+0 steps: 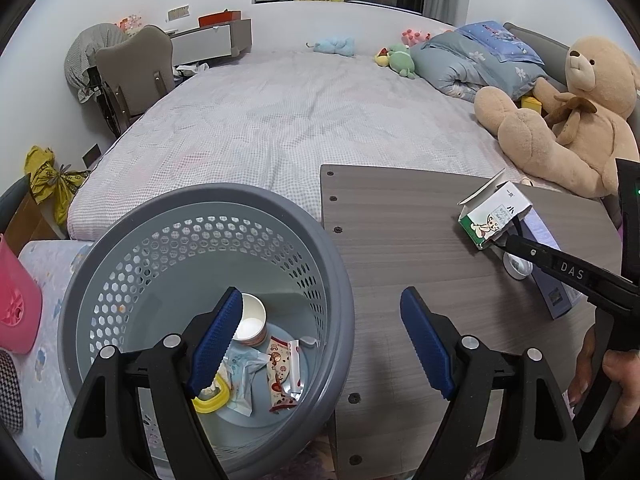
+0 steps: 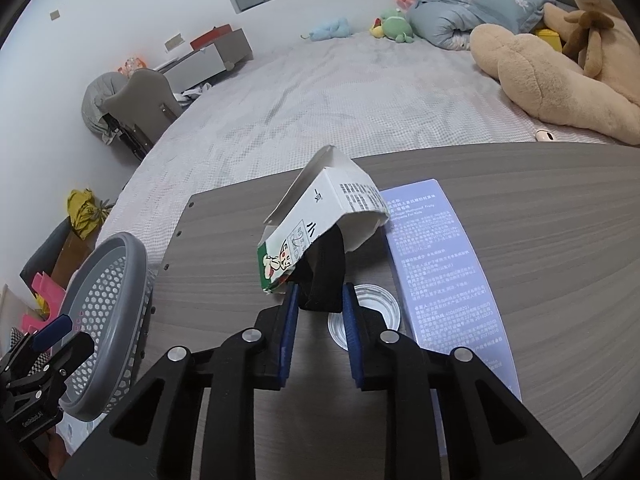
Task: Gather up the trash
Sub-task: 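Grasp the black hair tie on the carton with the right gripper and lift it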
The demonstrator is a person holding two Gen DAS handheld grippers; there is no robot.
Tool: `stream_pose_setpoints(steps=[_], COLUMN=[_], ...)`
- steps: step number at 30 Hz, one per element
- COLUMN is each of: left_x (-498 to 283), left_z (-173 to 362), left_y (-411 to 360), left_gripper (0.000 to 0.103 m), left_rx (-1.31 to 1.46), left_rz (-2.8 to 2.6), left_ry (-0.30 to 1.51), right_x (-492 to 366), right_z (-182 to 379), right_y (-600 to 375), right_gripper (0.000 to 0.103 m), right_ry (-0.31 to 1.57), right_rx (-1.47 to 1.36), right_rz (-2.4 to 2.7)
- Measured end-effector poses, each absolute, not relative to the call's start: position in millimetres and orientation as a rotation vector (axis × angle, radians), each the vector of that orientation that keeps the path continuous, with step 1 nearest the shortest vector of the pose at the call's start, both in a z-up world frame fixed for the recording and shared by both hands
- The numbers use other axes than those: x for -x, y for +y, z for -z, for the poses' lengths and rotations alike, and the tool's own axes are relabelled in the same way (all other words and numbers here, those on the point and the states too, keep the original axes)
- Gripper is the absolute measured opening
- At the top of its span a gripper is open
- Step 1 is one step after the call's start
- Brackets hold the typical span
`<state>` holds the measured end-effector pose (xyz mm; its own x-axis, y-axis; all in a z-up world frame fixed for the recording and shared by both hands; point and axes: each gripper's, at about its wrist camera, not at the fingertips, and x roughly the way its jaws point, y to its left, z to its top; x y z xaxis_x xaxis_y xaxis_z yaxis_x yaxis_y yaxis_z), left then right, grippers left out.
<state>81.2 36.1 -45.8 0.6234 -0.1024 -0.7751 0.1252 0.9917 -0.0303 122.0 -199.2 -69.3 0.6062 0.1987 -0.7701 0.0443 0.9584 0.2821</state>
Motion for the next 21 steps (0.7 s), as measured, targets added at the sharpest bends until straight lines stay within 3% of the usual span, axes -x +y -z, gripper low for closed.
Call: stream_pose_setpoints(steps=[21], left_x=[-67], left_z=[35], left_y=[37], left_gripper=[0.078], left_rx=[-0.012], left_rz=[0.156], left_ry=[0.858], right_x=[-92], right_z=[38], right_y=[-168], right_gripper=[0.017], right_ry=[0.910], right_rx=[-0.191], right_rz=[-0.206])
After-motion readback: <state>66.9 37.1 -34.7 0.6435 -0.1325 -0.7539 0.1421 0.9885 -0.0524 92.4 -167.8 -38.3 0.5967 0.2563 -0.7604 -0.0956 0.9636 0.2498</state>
